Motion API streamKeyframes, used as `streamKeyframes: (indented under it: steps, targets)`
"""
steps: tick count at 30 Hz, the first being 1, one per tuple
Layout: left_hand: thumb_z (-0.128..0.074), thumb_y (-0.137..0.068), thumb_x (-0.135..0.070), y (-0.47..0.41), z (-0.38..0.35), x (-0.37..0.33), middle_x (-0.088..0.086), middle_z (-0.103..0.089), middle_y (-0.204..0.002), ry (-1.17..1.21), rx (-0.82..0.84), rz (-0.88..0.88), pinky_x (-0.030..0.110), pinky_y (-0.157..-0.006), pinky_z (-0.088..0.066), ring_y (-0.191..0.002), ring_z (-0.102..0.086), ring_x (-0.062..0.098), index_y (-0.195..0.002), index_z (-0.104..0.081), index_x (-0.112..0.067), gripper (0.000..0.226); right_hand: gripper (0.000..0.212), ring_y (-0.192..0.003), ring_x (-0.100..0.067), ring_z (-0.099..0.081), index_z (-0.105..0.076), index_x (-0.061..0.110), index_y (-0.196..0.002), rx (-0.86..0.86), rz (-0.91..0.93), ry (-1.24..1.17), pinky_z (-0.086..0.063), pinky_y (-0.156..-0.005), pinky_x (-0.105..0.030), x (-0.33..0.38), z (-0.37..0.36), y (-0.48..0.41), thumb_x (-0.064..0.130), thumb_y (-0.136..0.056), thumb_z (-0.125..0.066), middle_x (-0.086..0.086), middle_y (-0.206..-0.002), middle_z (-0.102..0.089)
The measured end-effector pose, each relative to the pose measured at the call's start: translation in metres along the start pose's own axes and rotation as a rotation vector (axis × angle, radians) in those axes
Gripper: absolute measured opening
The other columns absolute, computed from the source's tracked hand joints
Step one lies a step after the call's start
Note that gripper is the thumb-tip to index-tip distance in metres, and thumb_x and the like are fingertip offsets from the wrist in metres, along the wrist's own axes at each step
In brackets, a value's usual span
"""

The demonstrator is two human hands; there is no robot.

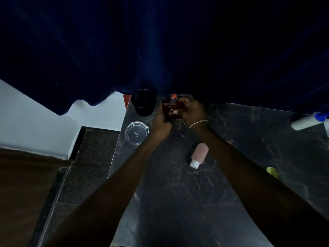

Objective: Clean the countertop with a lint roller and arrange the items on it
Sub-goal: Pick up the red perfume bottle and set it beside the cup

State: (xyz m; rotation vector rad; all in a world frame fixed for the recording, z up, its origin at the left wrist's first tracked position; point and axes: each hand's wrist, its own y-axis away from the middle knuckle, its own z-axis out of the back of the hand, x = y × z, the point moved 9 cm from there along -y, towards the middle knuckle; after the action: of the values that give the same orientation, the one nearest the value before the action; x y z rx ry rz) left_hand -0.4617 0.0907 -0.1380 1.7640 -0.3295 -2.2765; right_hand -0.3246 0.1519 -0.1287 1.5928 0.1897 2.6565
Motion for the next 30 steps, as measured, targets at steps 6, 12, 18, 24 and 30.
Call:
streamKeyframes:
  steps: [6, 12, 18, 24, 30]
  targets:
    - [-0.048, -0.084, 0.021, -0.018, -0.005, 0.015, 0.003, -0.049, -0.150, 0.101, -0.013, 0.027, 0.042, -0.122, -0.036, -0.140, -0.047, 0.023, -0.160, -0.023, -0.019, 0.090, 0.039, -0.092, -0.009, -0.067, -0.070, 0.010, -0.105, -0.008, 0.029, 0.048, -0.052, -0.086, -0.016, -0.006, -0.007, -0.021, -0.001, -0.068, -0.080, 0.007, -0.097, -0.070]
    - [-0.046, -0.086, 0.021, -0.020, -0.004, 0.017, 0.018, -0.055, -0.146, 0.175, -0.037, 0.045, 0.063, -0.114, -0.040, -0.134, -0.053, 0.043, -0.148, -0.026, -0.039, 0.089, 0.041, -0.097, -0.017, -0.068, -0.069, 0.007, -0.107, 0.007, 0.031, 0.109, -0.053, -0.092, -0.028, -0.007, -0.013, -0.030, -0.001, -0.068, -0.081, -0.007, -0.106, -0.074]
    - [-0.045, -0.088, 0.019, -0.021, -0.005, 0.027, 0.012, -0.048, -0.154, 0.154, 0.009, 0.108, 0.060, -0.116, -0.039, -0.139, -0.049, 0.035, -0.160, -0.020, -0.027, 0.089, 0.040, -0.097, -0.019, -0.071, -0.070, 0.015, -0.105, 0.016, -0.008, 0.143, -0.056, -0.093, -0.038, -0.015, -0.016, -0.029, 0.005, -0.068, -0.083, -0.002, -0.104, -0.075]
    - [-0.047, -0.088, 0.017, -0.024, -0.005, 0.030, 0.011, -0.048, -0.153, 0.134, 0.037, 0.120, 0.061, -0.114, -0.042, -0.136, -0.051, 0.039, -0.162, -0.016, -0.032, 0.093, 0.037, -0.098, -0.021, -0.070, -0.068, 0.014, -0.102, 0.026, -0.019, 0.158, -0.054, -0.095, -0.042, -0.017, -0.021, -0.029, 0.004, -0.068, -0.082, -0.003, -0.104, -0.075]
    - [-0.056, -0.090, 0.010, -0.024, -0.006, 0.028, 0.009, -0.052, -0.149, 0.157, 0.040, 0.083, 0.058, -0.113, -0.044, -0.134, -0.054, 0.031, -0.161, -0.015, -0.032, 0.092, 0.037, -0.099, -0.021, -0.069, -0.066, 0.013, -0.103, 0.028, -0.021, 0.141, -0.054, -0.095, -0.043, -0.017, -0.022, -0.027, 0.002, -0.071, -0.079, -0.003, -0.104, -0.074]
